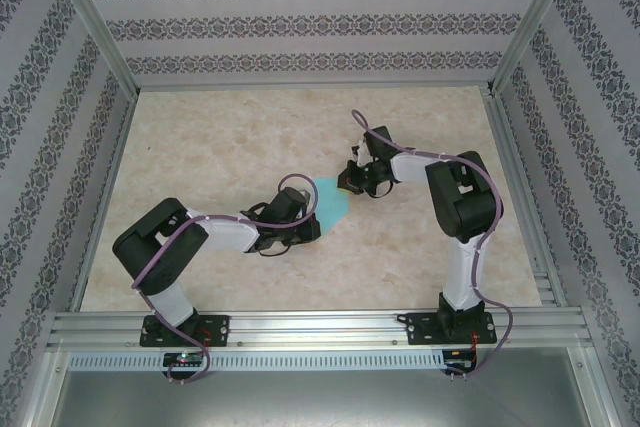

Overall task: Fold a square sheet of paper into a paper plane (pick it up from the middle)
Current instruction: Fourth fold the wing at the center of the table, then pick up the paper from the center of the table.

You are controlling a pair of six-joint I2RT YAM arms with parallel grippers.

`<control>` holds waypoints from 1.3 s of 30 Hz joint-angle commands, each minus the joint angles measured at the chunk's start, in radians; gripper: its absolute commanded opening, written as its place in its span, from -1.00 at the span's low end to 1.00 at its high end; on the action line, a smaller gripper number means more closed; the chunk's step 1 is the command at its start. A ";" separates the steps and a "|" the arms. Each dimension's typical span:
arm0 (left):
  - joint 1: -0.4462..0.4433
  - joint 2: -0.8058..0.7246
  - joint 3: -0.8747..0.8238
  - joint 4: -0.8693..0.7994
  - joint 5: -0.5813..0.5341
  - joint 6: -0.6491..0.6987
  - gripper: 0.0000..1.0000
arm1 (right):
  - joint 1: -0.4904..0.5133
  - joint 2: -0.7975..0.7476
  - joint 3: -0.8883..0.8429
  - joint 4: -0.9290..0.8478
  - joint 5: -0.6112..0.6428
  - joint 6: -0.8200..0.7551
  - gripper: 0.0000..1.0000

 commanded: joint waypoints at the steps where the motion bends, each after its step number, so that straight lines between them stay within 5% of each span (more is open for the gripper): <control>1: -0.011 0.034 -0.034 -0.235 0.063 0.026 -0.94 | -0.033 -0.037 0.006 0.022 0.138 0.003 -1.00; 6: -0.010 -0.052 0.045 -0.217 0.091 0.084 -0.66 | -0.015 -0.179 -0.124 0.097 0.084 0.076 -0.49; 13: 0.008 -0.169 0.127 -0.282 -0.024 0.130 -0.37 | 0.058 -0.306 -0.276 0.153 0.105 0.205 -0.15; 28: 0.112 -0.168 0.046 -0.255 -0.091 0.025 -0.06 | 0.167 -0.190 -0.206 0.158 0.124 0.273 -0.16; 39: 0.161 -0.187 0.028 -0.275 -0.073 0.039 -0.02 | 0.196 -0.140 -0.189 0.203 0.059 0.285 -0.29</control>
